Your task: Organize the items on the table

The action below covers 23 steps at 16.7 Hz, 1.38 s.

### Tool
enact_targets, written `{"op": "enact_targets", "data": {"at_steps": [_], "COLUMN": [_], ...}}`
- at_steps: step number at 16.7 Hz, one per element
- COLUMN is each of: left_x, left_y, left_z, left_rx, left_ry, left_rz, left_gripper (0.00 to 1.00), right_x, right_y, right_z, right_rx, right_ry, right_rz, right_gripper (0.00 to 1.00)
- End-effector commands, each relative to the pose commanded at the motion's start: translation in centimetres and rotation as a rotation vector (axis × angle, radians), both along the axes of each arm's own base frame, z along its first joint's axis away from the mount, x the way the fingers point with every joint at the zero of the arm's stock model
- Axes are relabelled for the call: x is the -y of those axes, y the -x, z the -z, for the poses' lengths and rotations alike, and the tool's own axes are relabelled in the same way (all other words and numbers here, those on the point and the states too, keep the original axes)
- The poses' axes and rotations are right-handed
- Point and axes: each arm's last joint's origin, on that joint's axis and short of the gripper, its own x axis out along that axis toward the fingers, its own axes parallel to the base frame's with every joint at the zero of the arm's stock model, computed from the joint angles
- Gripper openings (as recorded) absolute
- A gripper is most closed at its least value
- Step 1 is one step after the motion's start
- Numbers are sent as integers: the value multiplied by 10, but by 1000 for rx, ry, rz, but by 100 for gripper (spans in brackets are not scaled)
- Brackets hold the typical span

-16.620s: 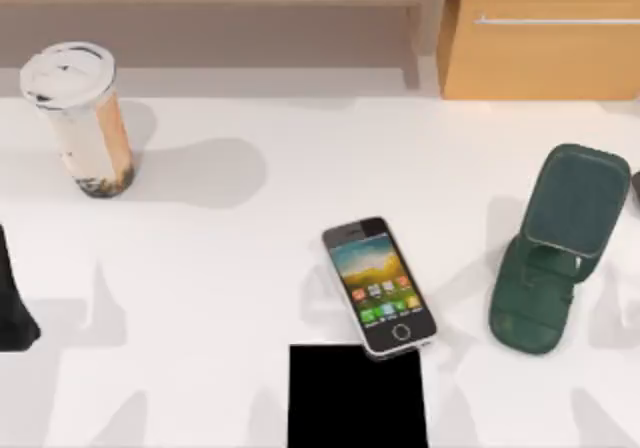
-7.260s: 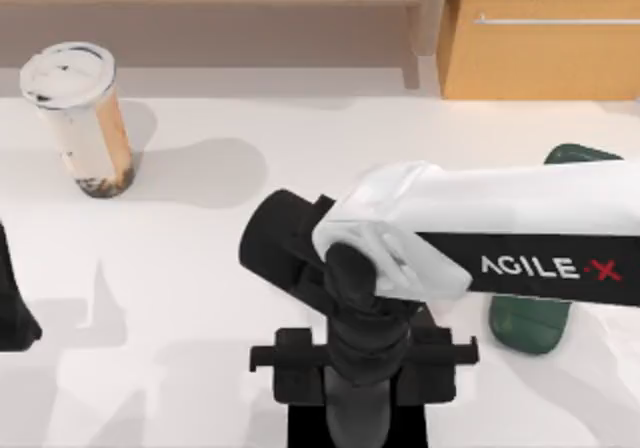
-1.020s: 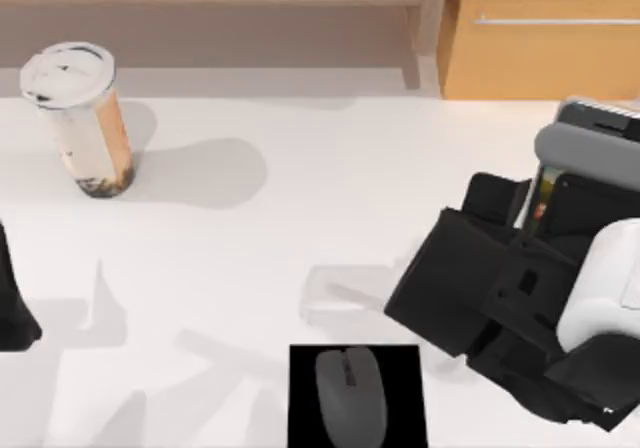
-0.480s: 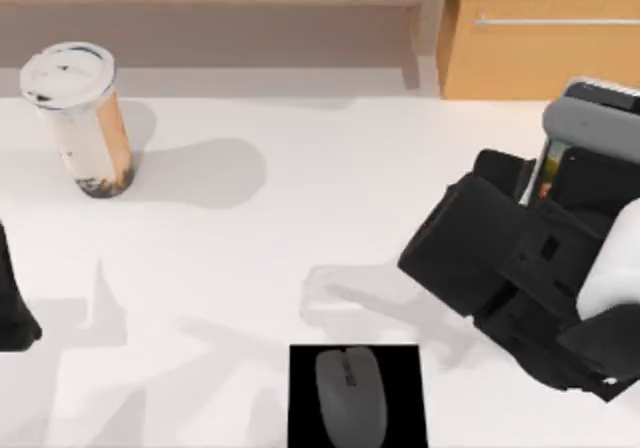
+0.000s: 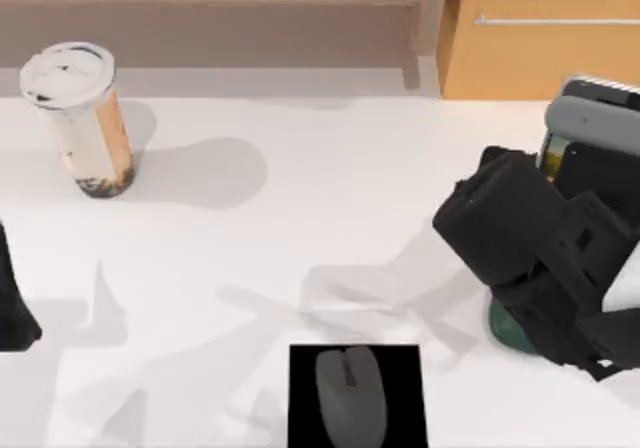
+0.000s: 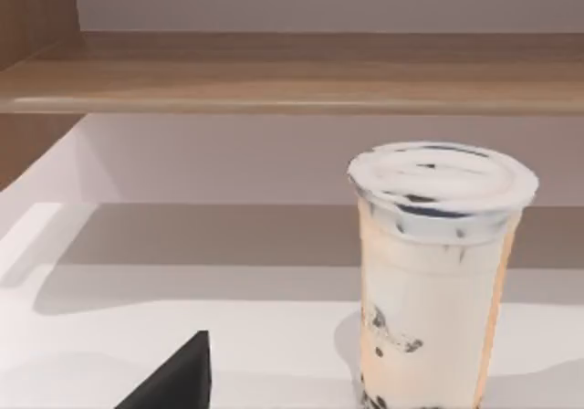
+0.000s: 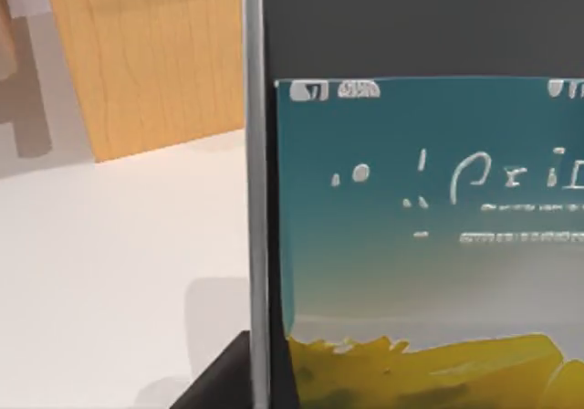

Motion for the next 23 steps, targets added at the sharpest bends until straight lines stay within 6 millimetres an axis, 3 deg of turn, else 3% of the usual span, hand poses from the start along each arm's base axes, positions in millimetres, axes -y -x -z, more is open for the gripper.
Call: {"op": "enact_targets", "data": {"at_steps": [6,19,23], "left_x": [0,0,0], "left_y": [0,0,0], "left_z": [0,0,0], "left_rx": [0,0,0], "left_ry": [0,0,0], "left_rz": [0,0,0], "left_gripper": [100,100,100], "right_x": [0,0,0], "right_y": [-6,-6,-6], "right_z": [6,6,6], "right_rx": [2,2,2], "right_ry": [-4,-4,-4], "right_rz": [29,29,29], "right_gripper": [0,98,100]}}
